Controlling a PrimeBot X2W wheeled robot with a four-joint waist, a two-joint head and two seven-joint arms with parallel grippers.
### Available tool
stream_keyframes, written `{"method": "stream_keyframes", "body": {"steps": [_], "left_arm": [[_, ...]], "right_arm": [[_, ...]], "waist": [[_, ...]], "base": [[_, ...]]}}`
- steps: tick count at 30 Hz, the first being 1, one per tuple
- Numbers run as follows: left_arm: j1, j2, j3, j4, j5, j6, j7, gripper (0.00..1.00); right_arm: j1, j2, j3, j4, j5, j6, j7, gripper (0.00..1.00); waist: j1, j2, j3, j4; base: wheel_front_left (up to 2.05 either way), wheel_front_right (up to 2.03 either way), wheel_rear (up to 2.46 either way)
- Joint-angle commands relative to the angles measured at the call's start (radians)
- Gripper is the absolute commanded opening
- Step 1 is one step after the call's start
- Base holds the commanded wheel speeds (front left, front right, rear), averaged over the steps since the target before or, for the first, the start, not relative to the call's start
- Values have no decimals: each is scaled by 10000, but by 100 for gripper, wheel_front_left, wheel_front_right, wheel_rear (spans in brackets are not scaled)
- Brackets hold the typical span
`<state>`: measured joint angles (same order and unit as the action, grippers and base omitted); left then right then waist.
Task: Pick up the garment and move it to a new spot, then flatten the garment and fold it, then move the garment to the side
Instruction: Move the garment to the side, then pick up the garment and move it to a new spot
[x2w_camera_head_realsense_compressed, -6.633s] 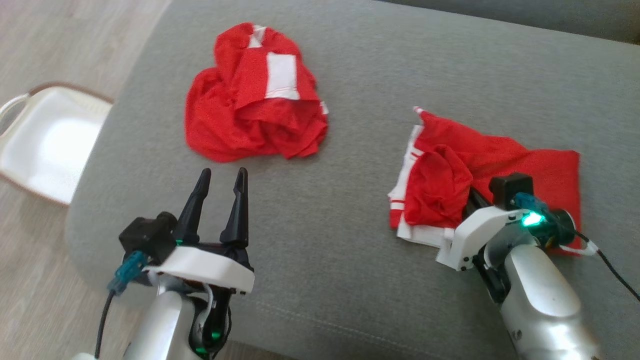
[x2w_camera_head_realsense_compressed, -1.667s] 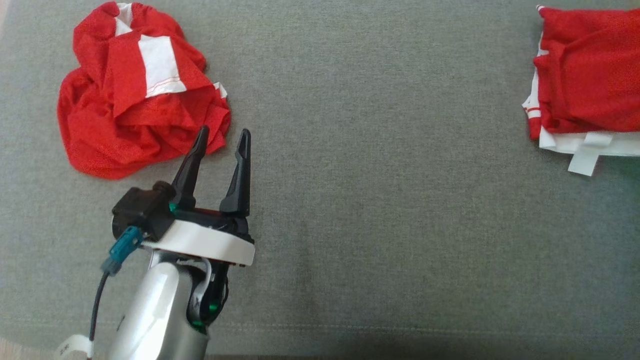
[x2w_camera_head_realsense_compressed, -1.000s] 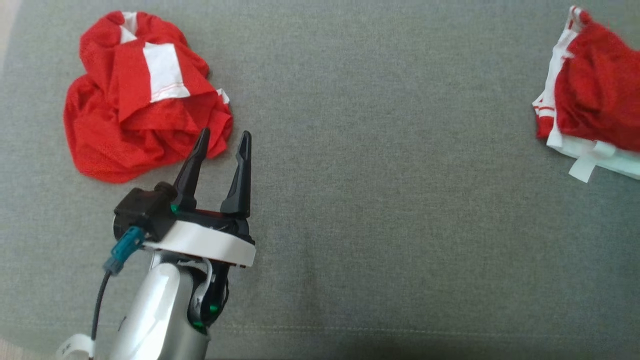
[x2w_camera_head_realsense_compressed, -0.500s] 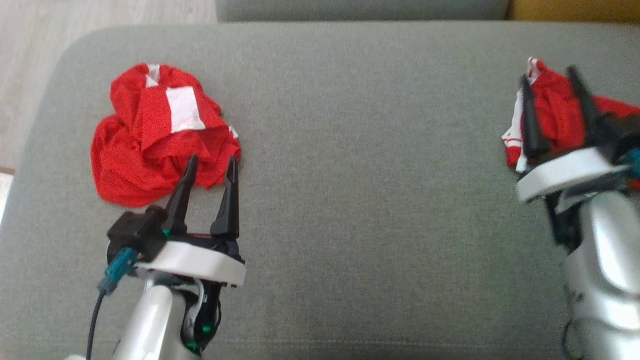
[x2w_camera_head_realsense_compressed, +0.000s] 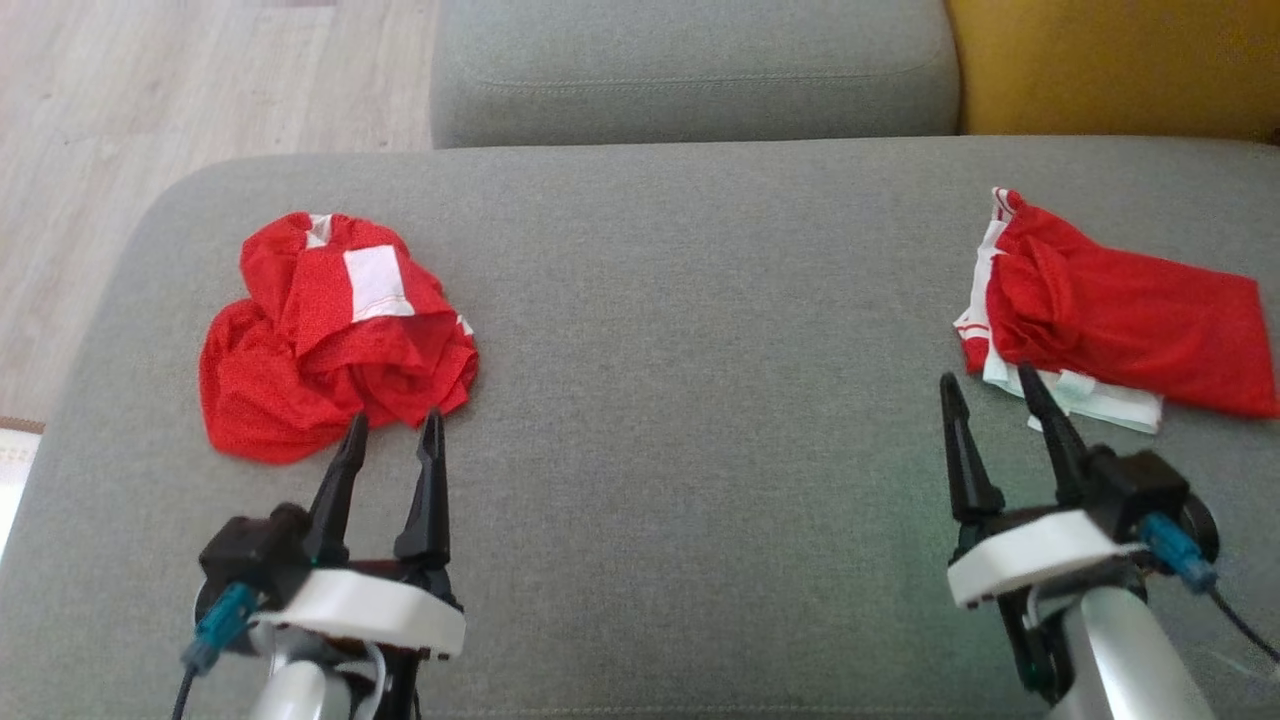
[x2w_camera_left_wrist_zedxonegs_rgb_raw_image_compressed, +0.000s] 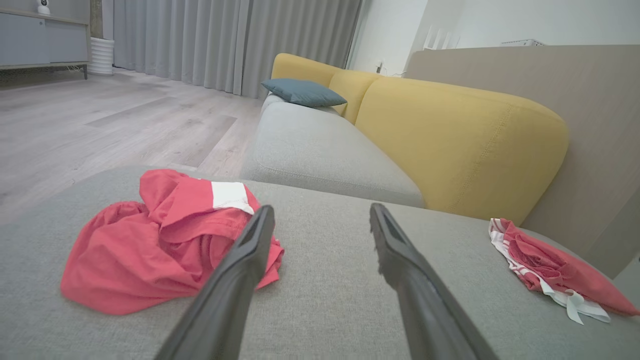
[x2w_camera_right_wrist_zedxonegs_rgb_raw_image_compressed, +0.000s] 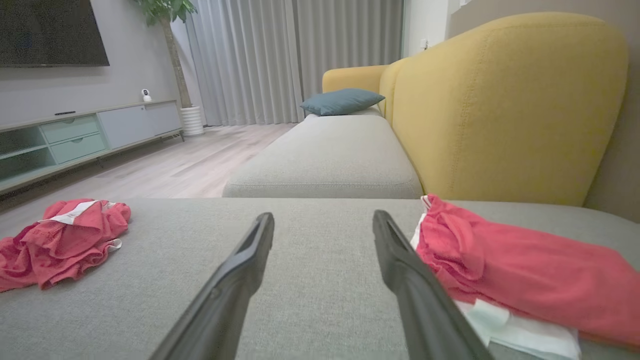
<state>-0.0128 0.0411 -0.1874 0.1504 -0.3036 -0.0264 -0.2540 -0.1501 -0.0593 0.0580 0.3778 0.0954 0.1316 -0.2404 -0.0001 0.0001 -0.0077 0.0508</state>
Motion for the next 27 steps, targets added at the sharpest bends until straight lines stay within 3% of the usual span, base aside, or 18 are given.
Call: {"method": "stream_keyframes", "body": {"steps": [1,8,27], "left_arm": [[-314,91,343,-379,-45,41,-78,100],[58,91,433,-469,-83,50,-78,100],[113,91,314,-616,-33,-19,-78,100]], "right_arm": [[-220,75,251,-414,-26,-9,-153,100],[425,88,285,-862,545,-9,-208,100],[644,90,245,-1228,799,-9,-213,100]], "waist": [[1,-1,-33,-24],[1,-1,-180,-44],[1,-1,-168,-239]], "base": [[0,0,0],[0,0,0],[0,0,0]]}}
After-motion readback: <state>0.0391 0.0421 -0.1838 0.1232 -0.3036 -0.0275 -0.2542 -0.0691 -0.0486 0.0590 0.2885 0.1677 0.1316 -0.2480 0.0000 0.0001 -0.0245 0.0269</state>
